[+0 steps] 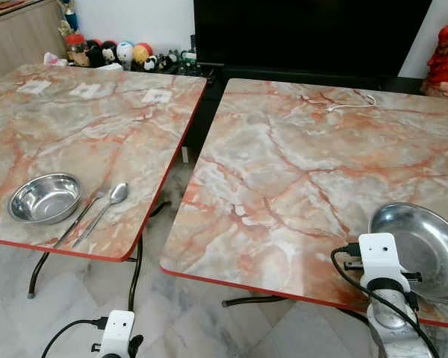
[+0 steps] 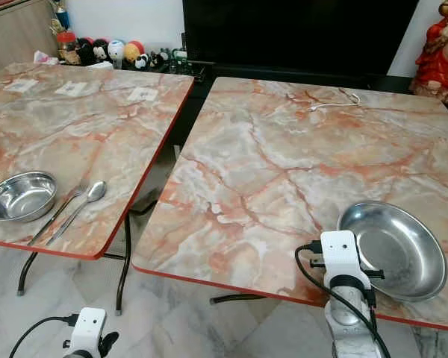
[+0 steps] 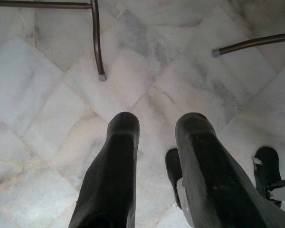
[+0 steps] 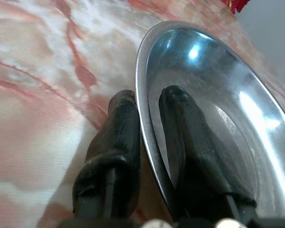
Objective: Setting the table
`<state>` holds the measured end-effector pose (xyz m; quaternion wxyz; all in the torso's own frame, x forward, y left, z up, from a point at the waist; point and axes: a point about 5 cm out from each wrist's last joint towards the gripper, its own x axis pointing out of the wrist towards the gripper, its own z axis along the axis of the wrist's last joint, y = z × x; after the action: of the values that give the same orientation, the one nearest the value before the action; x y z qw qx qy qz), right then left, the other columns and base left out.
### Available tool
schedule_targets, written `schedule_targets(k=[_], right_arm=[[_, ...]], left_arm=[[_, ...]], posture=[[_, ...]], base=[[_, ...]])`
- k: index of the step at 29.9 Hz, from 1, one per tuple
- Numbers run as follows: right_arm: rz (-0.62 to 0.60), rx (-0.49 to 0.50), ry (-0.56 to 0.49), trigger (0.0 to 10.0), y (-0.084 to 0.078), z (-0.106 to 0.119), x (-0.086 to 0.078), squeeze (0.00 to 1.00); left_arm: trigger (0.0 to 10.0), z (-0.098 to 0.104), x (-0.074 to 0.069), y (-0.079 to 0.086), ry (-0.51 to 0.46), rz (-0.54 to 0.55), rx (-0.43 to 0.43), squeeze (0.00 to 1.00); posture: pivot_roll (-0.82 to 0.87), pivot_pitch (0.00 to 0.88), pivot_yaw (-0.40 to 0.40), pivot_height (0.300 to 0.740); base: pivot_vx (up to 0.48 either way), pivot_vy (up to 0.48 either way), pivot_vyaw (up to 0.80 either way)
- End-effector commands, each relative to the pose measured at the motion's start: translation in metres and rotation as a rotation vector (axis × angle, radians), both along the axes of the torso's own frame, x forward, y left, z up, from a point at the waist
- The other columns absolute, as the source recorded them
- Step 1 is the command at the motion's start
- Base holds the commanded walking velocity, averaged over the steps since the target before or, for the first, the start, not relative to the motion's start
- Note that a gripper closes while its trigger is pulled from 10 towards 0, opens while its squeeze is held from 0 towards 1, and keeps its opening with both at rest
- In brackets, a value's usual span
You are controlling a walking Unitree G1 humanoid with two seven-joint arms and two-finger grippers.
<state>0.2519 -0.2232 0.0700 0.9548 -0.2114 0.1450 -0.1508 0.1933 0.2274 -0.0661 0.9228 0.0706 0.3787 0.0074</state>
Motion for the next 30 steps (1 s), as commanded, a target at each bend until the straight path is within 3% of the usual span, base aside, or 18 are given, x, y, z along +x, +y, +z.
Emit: schedule_targets(k=[1,3,4,5,6,20,22,26,30], right_arm=[[0.027,0.010,-0.014,10.0,0.0040,0.0014,0.0018,0.00],[0.027,0.014,-0.008,10.0,0.0047,0.0002,0.0010,0.00],[0.028,0.013,-0.005,10.0,0.0052,-0.0005,0.0007,0.12],[0.028,0.014,-0.006,10.0,0.0056,-0.0009,0.0005,0.55],[0.026,0.008,-0.003,10.0,0.0055,-0.0012,0.0000,0.58],[-0.021,0.003,0.010,10.0,0.0004,-0.0034,-0.0021,0.58],[-0.031,0.008,0.008,10.0,-0.0009,-0.0039,-0.0023,0.55],[-0.055,0.043,-0.002,10.0,-0.0021,-0.0051,-0.0036,0.57],[-0.065,0.076,-0.009,10.0,-0.0021,-0.0057,-0.0041,0.53]], left_arm=[[10.0,-0.0029,-0.0044,-0.0002,0.021,0.010,-0.001,0.00],[10.0,-0.0030,-0.0048,-0.0002,0.022,0.010,-0.002,0.00],[10.0,-0.0031,-0.0050,-0.0002,0.023,0.010,-0.002,0.00],[10.0,-0.0033,-0.0052,-0.0003,0.024,0.010,-0.003,0.00],[10.0,-0.0034,-0.0054,-0.0003,0.025,0.010,-0.003,0.00],[10.0,-0.0032,-0.0051,0.0003,0.026,0.012,-0.001,0.00],[10.0,-0.0033,-0.0053,0.0004,0.028,0.011,-0.001,0.00],[10.0,-0.0033,-0.0055,0.0005,0.027,0.010,-0.001,0.00],[10.0,-0.0032,-0.0054,0.0011,0.028,0.009,0.003,0.00]], posture=[[0.03,0.007,-0.046,0.740],[0.03,0.007,-0.046,0.740],[0.03,0.007,-0.046,0.740],[0.03,0.007,-0.046,0.740],[0.03,0.014,-0.045,0.740],[0.03,0.023,-0.043,0.740],[0.03,0.021,-0.043,0.740],[0.04,0.020,-0.043,0.740],[0.04,0.015,-0.042,0.740]], base=[[0.000,0.000,0.00],[0.000,0.000,0.00],[0.000,0.000,0.00],[0.000,0.000,0.00],[0.000,0.000,0.00],[0.000,0.000,0.00],[0.000,0.000,0.00],[0.000,0.000,0.00],[0.000,0.000,0.00]])
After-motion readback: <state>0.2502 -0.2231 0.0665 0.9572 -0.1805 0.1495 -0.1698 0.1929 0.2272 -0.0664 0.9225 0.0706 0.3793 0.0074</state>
